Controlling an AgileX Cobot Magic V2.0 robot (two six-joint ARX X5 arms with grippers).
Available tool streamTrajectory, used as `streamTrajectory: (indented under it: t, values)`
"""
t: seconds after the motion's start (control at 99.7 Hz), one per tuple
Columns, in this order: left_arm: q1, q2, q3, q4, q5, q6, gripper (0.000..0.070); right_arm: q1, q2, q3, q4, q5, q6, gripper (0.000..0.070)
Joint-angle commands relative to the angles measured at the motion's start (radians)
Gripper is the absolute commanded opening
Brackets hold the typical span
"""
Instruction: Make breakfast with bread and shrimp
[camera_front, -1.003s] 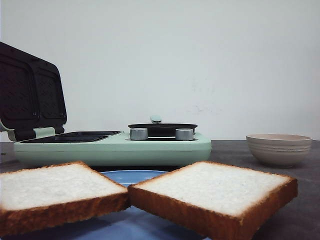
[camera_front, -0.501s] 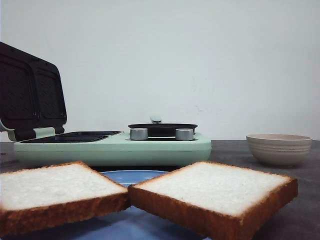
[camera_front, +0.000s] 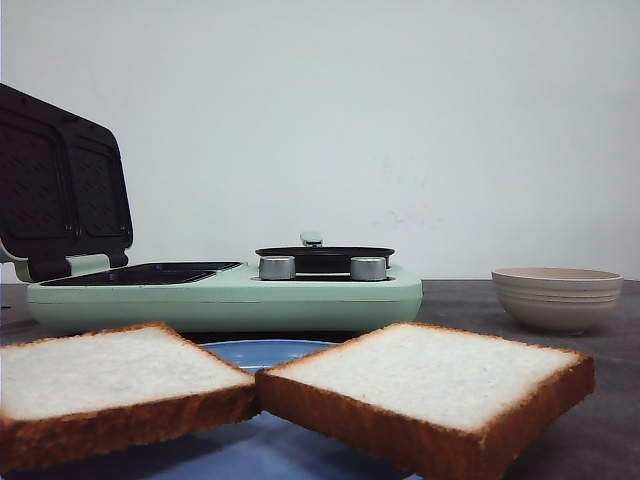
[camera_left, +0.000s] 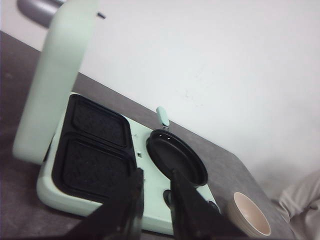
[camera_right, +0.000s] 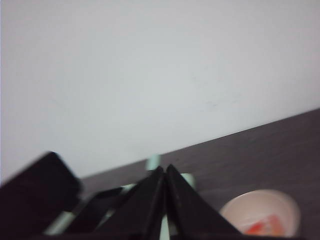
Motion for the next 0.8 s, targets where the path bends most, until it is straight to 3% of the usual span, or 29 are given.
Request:
streamTrajectory:
  t: [0.0,0.06,0.211,0.301,0.431,0.521,0.642,0.792]
  values:
    - [-0.016,0.031,0.06,-0.018,-0.008,0.086,0.0013,0.0,0.039,0.087,-0.053,0.025,-0.224,0.0]
    - [-0.036,0.063,0.106,-0.051,-0.026,0.154,0.0013,0.0,0.064,0.137,-0.076,0.02,-0.268,0.0]
    - [-0.071,0.073,0.14,-0.018,-0.027,0.263,0.0035,0.001,0.073,0.179,-0.066,0.016,-0.224,0.0]
    - [-0.079,0.055,0.141,-0.073,0.009,0.214,0.0033,0.003,0.072,0.185,-0.088,-0.017,-0.222,0.0]
    - [-0.08,0.057,0.153,-0.21,0.053,0.069,0.0025,0.006,0.073,0.208,-0.206,-0.047,-0.188,0.0]
    - [-0.08,0.111,0.175,-0.295,0.099,0.055,0.0025,0.007,0.08,0.24,-0.317,-0.046,-0.19,0.0]
    - [-0.099,0.235,0.242,-0.347,0.158,0.139,0.0022,0.007,0.116,0.275,-0.413,-0.048,-0.193,0.0]
    - [-0.138,0.36,0.358,-0.424,0.102,0.266,0.0022,0.007,0.153,0.284,-0.438,-0.119,-0.192,0.0]
